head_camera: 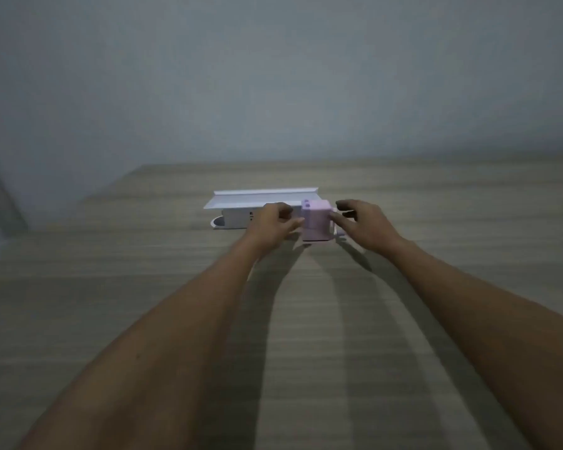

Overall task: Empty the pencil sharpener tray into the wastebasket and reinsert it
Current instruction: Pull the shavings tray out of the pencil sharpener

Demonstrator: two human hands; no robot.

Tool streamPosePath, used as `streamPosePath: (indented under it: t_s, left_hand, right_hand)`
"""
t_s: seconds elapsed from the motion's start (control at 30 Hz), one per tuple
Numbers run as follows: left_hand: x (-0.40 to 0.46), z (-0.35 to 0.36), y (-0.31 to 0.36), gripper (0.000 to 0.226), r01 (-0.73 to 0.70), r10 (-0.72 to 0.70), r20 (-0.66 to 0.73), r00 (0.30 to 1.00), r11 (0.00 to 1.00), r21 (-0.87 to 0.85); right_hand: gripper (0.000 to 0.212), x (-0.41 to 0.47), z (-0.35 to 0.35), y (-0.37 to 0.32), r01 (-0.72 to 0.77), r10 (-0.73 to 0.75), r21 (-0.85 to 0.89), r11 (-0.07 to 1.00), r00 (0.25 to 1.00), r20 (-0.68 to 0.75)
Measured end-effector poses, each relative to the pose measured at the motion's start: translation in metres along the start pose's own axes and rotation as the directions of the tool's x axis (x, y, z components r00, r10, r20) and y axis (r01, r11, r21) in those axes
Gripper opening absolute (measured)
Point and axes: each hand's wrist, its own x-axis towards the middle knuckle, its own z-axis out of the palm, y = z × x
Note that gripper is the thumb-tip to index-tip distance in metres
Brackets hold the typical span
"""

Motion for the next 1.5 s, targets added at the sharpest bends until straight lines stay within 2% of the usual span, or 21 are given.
streamPosePath:
  t_s: [0.1,0.23,0.57,0.73,0.97,1.27,1.5]
  left_hand:
    - [0.009,0.01,0.0,0.04,-0.022,0.024,0.017,1.0,0.998,-0.065]
    - [0.018,0.021,-0.004,0.038,-0.021,0.023,0.011,1.0,0.994,-0.107]
    - [-0.002,0.009,0.012,0.036,0.007,-0.007,-0.006,1.0,0.996,-0.089]
    - [-0.037,-0.019,0.041,0.031,-0.003,0.001,-0.062,0.998,1.0,-0.024]
    - [-0.107,-0.056,0.072,0.027,-0.016,0.012,-0.106,0.994,0.999,-0.037]
    - [-0.194,-0.073,0.083,0.031,-0.054,0.048,-0.055,0.997,0.992,-0.11]
    - [-0.238,-0.061,0.065,0.038,-0.007,0.0,-0.049,0.999,0.989,-0.149]
  right_hand:
    - [0.041,0.008,0.01,0.004,0.008,-0.01,0.081,0.997,1.0,0.022]
    - [0.043,0.013,0.02,0.007,-0.022,0.018,0.145,0.989,0.999,0.026]
    - [0.041,0.001,0.002,-0.013,-0.082,0.066,0.216,0.973,0.995,0.081]
    - [0.04,-0.024,-0.023,-0.05,-0.064,0.043,0.249,0.966,0.995,0.087]
    - [0.044,-0.077,-0.046,-0.101,-0.028,0.005,0.264,0.964,0.996,0.089]
    - [0.04,-0.156,-0.057,-0.139,0.005,-0.041,0.29,0.957,0.992,0.118]
    - [0.04,-0.197,-0.043,-0.143,-0.021,-0.024,0.296,0.955,0.989,0.148]
